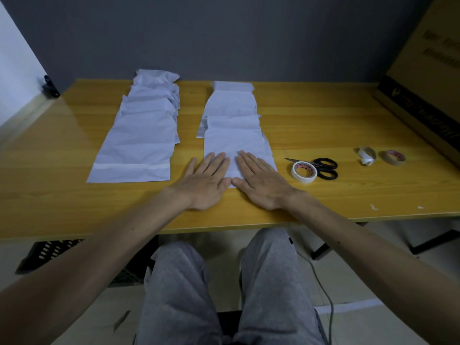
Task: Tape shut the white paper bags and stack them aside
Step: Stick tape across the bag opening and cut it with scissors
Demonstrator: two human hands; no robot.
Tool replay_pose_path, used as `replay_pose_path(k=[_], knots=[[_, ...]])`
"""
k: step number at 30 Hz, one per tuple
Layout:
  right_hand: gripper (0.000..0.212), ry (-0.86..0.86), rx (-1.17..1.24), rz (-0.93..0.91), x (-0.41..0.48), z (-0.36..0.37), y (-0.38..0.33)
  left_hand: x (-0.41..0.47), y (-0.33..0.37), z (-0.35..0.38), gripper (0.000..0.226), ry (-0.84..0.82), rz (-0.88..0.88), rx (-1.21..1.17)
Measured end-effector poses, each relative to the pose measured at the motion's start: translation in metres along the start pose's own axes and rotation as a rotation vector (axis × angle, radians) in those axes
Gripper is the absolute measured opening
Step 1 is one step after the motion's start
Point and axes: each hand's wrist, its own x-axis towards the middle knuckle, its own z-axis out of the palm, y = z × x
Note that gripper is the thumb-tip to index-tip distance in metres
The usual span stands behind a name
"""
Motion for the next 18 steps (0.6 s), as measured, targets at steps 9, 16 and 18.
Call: replay_pose_path(k=[9, 16, 18], knots=[[0.074, 0.038, -0.006, -0.016, 0.0, 0.003, 0.002, -0.025, -0.02, 0.002, 0.058, 0.052, -0.142, -0.013], [0.073, 0.041, -0.023, -0.004, 0.0, 0.003, -0.002, -0.023, 0.007, -0.014, 0.074, 0.251, 0.11, -0.104], [0.072, 0.038, -0.018, 0.004, -0.001, 0.003, -0.004, -0.014, 0.012, -0.011, 0.064, 0.223, 0.108, -0.153]])
